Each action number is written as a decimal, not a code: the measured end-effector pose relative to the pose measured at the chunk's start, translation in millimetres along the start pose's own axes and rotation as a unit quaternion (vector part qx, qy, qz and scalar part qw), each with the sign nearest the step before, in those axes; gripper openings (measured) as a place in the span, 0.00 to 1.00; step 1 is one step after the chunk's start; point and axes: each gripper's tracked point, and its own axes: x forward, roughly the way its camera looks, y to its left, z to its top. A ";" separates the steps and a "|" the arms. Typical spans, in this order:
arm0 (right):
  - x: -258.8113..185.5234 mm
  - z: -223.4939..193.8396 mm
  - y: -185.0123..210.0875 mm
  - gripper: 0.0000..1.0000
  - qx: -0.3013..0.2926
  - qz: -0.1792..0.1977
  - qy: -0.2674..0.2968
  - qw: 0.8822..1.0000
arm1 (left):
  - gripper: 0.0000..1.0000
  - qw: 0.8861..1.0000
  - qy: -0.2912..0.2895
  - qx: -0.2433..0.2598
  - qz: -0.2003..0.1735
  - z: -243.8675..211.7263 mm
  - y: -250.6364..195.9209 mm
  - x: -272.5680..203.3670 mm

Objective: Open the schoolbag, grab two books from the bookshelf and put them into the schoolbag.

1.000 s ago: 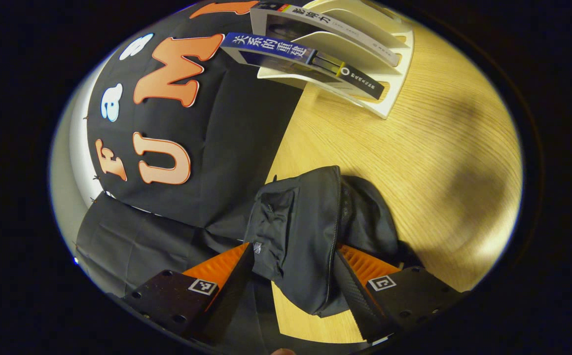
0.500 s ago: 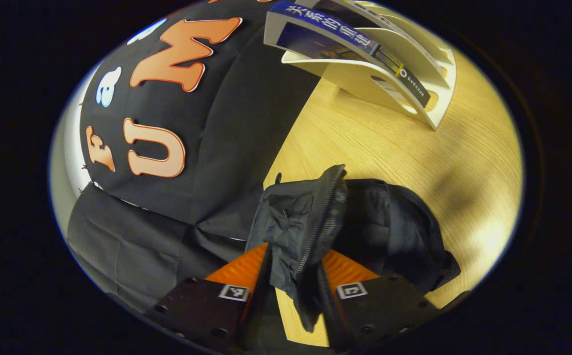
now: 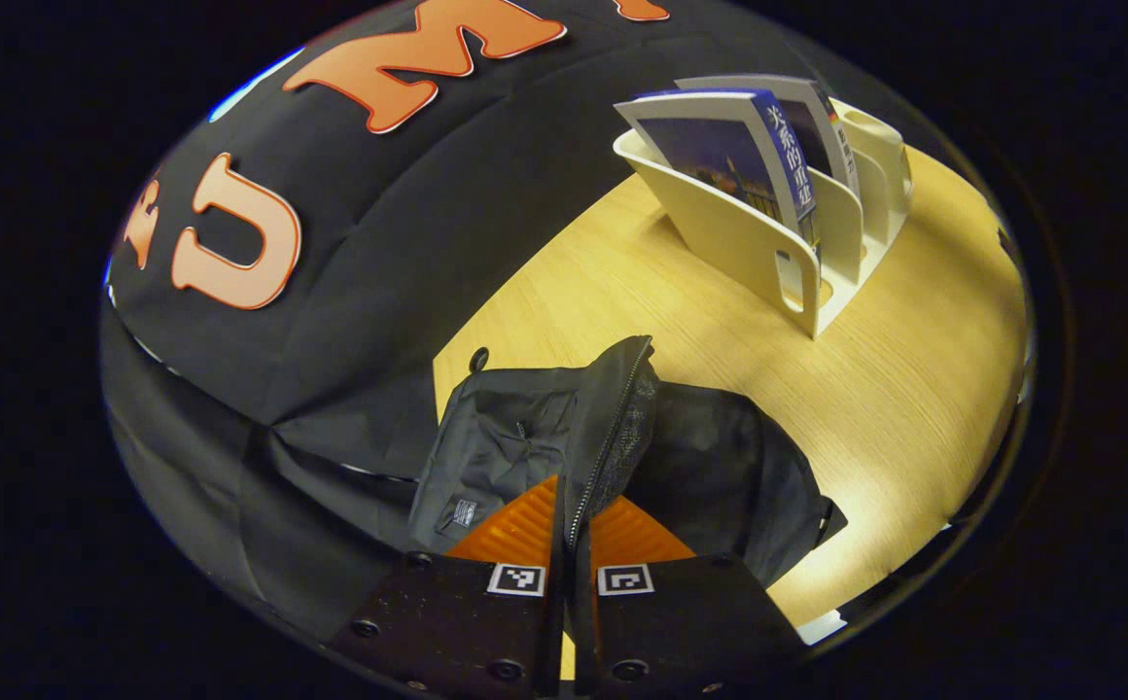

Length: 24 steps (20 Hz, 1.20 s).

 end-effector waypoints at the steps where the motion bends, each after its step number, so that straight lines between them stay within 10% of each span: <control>1: 2.0 2.0 14.7 0.97 0.000 -0.007 0.009 1.000 | 0.06 1.000 -0.011 0.005 -0.019 5.3 7.5 -2.3; 8: 24.4 21.4 117.7 0.97 -0.018 -0.035 0.077 0.996 | 0.06 0.984 -0.066 0.072 -0.146 10.5 50.5 -7.3; 13: 51.6 30.3 171.5 0.97 -0.009 -0.011 0.159 0.987 | 0.06 0.968 -0.071 0.015 -0.241 25.2 72.3 -16.0; 24: 137.0 -32.4 179.1 0.90 0.031 0.016 0.391 0.920 | 0.06 0.958 -0.055 -0.021 -0.281 37.1 84.4 -14.1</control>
